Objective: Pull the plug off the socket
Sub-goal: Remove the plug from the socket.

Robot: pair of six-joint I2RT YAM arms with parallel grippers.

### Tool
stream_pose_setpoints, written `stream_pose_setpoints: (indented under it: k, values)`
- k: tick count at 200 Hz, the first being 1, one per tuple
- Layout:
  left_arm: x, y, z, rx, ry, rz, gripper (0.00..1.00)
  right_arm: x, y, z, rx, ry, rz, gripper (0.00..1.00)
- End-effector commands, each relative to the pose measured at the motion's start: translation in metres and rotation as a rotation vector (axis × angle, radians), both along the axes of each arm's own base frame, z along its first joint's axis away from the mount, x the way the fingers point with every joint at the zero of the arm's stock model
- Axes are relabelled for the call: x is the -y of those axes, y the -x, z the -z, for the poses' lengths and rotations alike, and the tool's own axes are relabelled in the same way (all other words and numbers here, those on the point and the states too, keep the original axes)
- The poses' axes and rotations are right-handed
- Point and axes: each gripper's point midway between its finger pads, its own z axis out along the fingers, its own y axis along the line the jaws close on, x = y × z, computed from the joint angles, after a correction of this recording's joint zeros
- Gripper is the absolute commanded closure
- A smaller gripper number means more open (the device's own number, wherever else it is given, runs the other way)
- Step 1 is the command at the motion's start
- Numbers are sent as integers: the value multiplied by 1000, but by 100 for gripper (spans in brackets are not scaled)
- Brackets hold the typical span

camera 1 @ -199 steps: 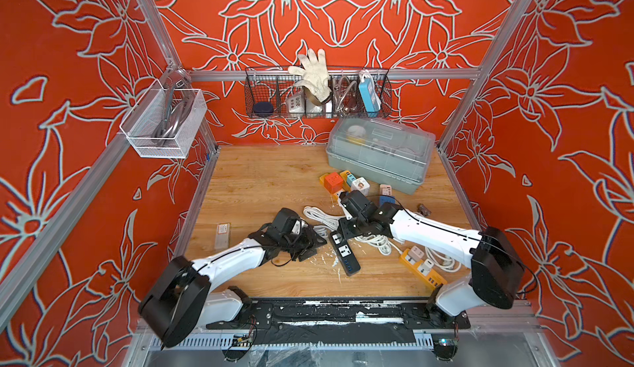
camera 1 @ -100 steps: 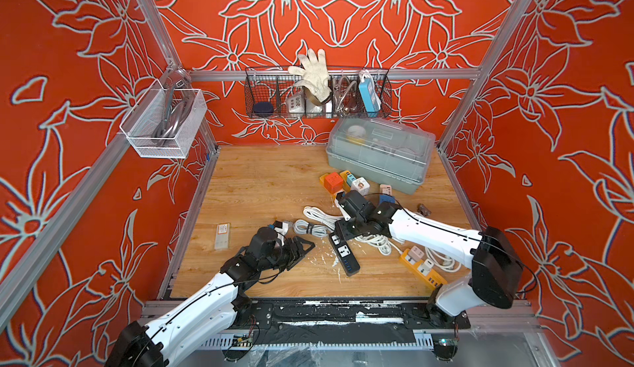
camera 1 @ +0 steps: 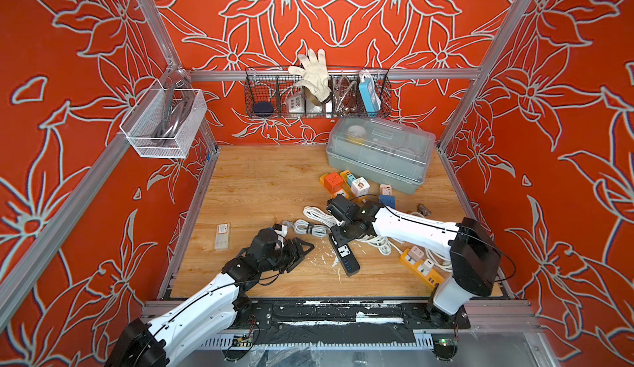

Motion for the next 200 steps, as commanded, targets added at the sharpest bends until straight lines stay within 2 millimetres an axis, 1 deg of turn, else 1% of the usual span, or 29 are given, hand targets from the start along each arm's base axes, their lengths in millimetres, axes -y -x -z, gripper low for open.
stream_pose_setpoints:
  k: [1, 4, 5, 8, 16, 32, 46, 64, 73, 74, 82, 102, 113, 128, 151, 170, 200]
  values:
    - [5, -1, 1, -10, 26, 8, 32, 3, -1, -6, 17, 30, 15, 64]
    - [5, -1, 2, -15, 26, 9, 32, 3, -1, -7, 18, 27, 18, 66]
    - [5, -1, 2, -16, 27, 9, 31, 3, -1, -7, 19, 27, 19, 68]
    - [6, -1, 2, -18, 29, 12, 32, 3, -1, -9, 20, 20, 20, 71]
    - [8, -2, 2, -19, 34, 15, 31, 3, 0, -11, 23, 10, 25, 77]
    - [12, -3, 4, -20, 37, 20, 32, 2, 1, -15, 31, -19, 26, 84]
    - [14, -6, 5, -17, 39, 24, 30, 0, 2, -24, 50, -73, 32, 87]
    - [20, -8, 7, -15, 50, 39, 28, -6, 2, -43, 73, -187, 49, 88]
    - [24, -10, 4, -2, 68, 54, 28, -6, 1, -50, 64, -250, 73, 89]
    - [25, -10, 7, -13, 63, 57, 28, -6, 1, -51, 63, -256, 75, 89]
    - [29, -11, 9, -21, 68, 72, 28, -7, 1, -56, 44, -315, 100, 89]
    - [46, -14, 0, 10, 98, 135, 27, -6, -1, -62, 4, -434, 164, 89]
    - [55, -14, -5, 35, 102, 178, 27, -6, -3, -61, -24, -483, 196, 89]
    - [65, -13, -6, 58, 84, 230, 26, -6, -4, -59, -63, -534, 221, 89]
    - [70, -11, -1, 59, 96, 261, 26, -5, -7, -58, -88, -582, 250, 89]
    - [72, -11, 3, 51, 103, 265, 25, -8, -7, -57, -112, -623, 256, 89]
    - [84, -14, 8, 21, 109, 293, 26, -13, -7, -57, -135, -653, 257, 89]
